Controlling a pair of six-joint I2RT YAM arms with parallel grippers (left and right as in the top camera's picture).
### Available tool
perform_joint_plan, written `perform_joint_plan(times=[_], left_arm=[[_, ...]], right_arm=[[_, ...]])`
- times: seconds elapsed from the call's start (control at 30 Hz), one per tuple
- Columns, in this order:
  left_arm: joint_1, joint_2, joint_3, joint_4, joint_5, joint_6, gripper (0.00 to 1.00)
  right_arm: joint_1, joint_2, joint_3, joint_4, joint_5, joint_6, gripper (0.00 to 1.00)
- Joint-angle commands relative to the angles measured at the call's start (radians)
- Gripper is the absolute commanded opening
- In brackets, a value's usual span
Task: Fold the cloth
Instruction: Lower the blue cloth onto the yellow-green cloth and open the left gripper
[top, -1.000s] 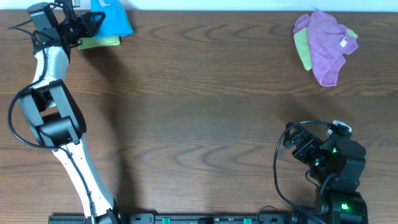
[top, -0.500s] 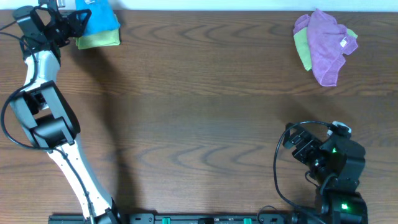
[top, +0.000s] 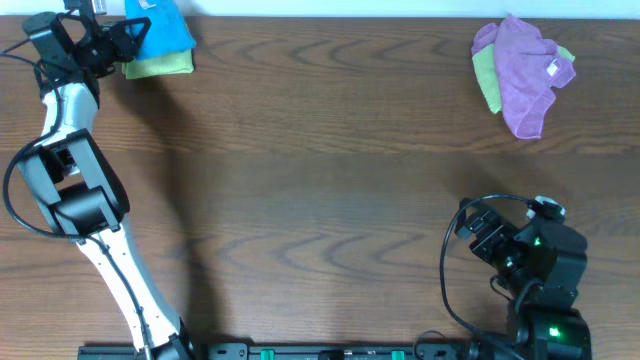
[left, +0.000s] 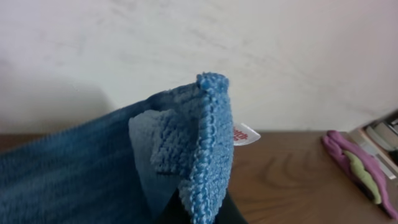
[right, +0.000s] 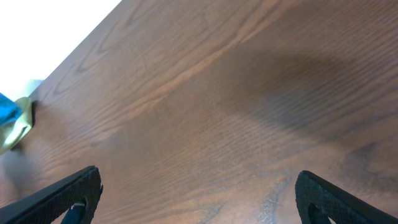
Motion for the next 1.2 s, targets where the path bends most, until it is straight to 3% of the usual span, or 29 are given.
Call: perform_joint_plan(times=[0.0, 0.17, 0.43, 0.97, 1.17], left_arm=[[0.003, 0.013, 0.027, 0.055, 0.073, -0.065, 0.06], [0.003, 0.013, 0.027, 0.106, 0.096, -0.121, 0.06], [0.001, 0.014, 0.027, 0.032, 0.101, -0.1, 0.06], [-0.005, 0.026, 0.027, 0.033, 0.159, -0.101, 0.06], [-0.005, 0.09, 0.027, 0.087, 0.145, -0.17, 0.06]], right_arm=[[-0.008, 0.0, 0.007, -0.011, 0.002, 0.017, 0.99], [-0.008, 0.0, 0.007, -0.019, 0.003, 0.017, 0.99], [-0.008, 0.0, 0.007, -0.019, 0.005, 0.017, 0.99], [-0.008, 0.098, 0.007, -0.016, 0.006, 0.018, 0.99], [-0.008, 0.11, 0.007, -0.007, -0.006, 0.018, 0.99]])
